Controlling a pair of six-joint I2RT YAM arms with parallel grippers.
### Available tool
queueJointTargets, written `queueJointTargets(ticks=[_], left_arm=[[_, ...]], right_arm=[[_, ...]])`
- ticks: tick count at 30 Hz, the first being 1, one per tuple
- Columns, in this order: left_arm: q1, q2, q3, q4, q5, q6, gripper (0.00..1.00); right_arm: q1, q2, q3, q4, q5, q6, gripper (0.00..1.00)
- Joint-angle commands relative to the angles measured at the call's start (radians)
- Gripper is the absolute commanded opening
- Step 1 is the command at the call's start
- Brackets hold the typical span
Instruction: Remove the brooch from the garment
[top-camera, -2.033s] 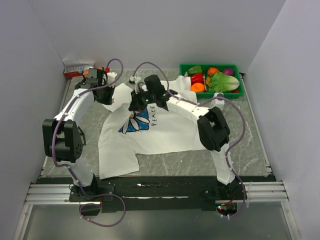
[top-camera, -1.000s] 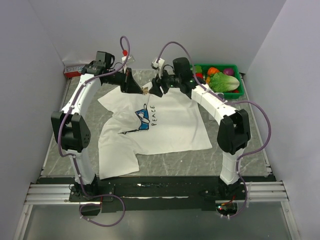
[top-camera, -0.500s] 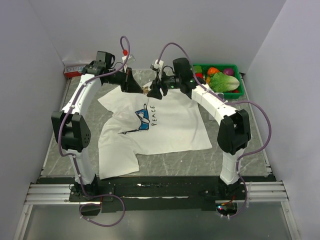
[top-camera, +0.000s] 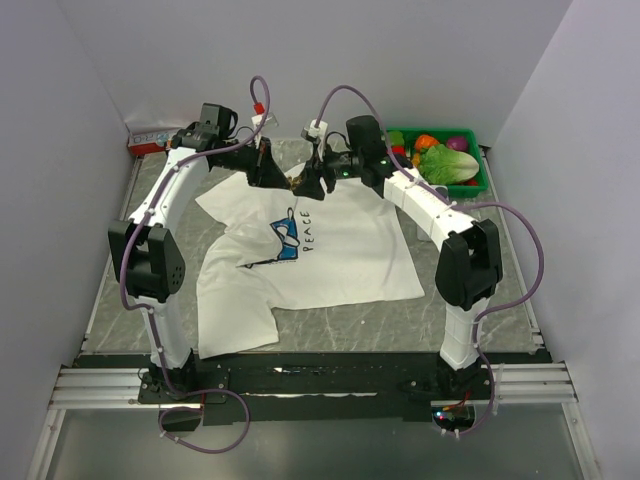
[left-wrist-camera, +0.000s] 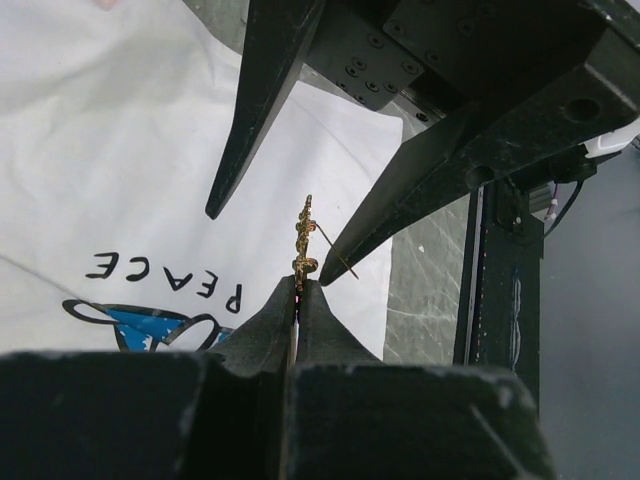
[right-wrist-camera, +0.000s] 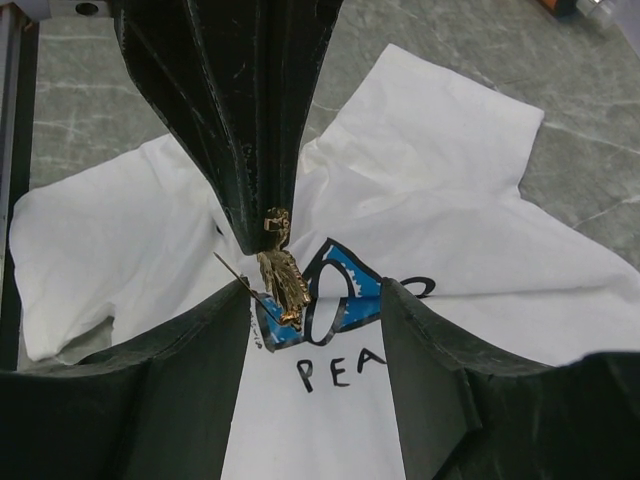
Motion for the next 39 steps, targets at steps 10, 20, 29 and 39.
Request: queueJointTargets(ticks=[10, 20, 29, 39], left_arm=[[-0.005, 0.004, 0.037, -0.065, 0.029, 0.132, 0.01], [-0.006, -0.001, 0.019, -0.088, 0.053, 0.180, 0.01], [-0.009, -0.009, 0.010, -0.103, 0.050, 0.195, 0.01], [-0.015, -0.006, 0.016, -0.104, 0.044, 0.189, 0.01]], right_arm=[[0.002, -0.105, 0.015, -0.088, -0.071, -0.036, 0.61], [-0.003, -0.083, 0.035, -0.122, -0.076, -0.028, 0.59], [-0.002, -0.063, 0.033, -0.067, -0.057, 0.050, 0.49], [-0.003, -0.051, 0.029, -0.049, -0.060, 0.078, 0.41]])
